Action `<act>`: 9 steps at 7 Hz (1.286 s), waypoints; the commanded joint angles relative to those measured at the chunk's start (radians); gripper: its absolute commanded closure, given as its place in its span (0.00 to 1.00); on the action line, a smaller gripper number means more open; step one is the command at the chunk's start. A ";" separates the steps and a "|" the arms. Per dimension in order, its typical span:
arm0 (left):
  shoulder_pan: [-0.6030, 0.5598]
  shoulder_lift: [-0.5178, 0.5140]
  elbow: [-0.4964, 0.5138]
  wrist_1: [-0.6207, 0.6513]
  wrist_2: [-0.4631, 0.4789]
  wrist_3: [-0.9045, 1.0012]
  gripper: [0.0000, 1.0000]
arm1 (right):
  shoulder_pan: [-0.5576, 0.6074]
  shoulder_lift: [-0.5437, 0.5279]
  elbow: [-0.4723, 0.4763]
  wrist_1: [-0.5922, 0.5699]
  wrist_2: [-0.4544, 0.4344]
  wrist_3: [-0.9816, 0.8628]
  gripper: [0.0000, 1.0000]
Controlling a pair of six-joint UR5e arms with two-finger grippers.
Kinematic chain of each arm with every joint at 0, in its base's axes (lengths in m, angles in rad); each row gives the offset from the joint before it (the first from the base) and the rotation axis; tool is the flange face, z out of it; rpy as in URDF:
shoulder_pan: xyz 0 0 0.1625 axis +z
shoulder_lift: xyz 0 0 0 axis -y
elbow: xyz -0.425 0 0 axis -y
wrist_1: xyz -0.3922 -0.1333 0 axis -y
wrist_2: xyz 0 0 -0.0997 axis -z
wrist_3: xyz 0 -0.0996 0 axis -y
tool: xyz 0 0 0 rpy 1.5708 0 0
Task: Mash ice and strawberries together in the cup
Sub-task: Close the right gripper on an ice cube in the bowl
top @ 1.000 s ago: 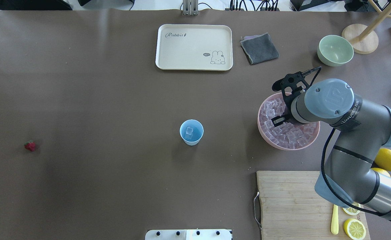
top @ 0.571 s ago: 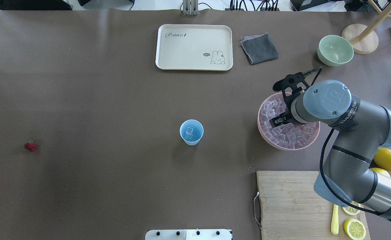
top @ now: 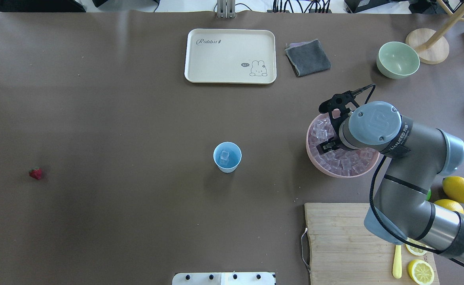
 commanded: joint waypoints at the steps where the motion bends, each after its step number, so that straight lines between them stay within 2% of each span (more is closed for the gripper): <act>1: 0.003 -0.001 -0.001 -0.002 0.000 0.000 0.02 | 0.001 0.006 0.002 -0.002 -0.002 0.001 1.00; 7: 0.012 -0.024 -0.001 0.002 0.000 -0.002 0.02 | 0.018 -0.019 0.033 -0.002 0.000 0.010 1.00; 9: 0.014 -0.030 0.001 0.003 -0.001 -0.002 0.02 | 0.029 -0.013 0.085 -0.044 0.012 0.010 1.00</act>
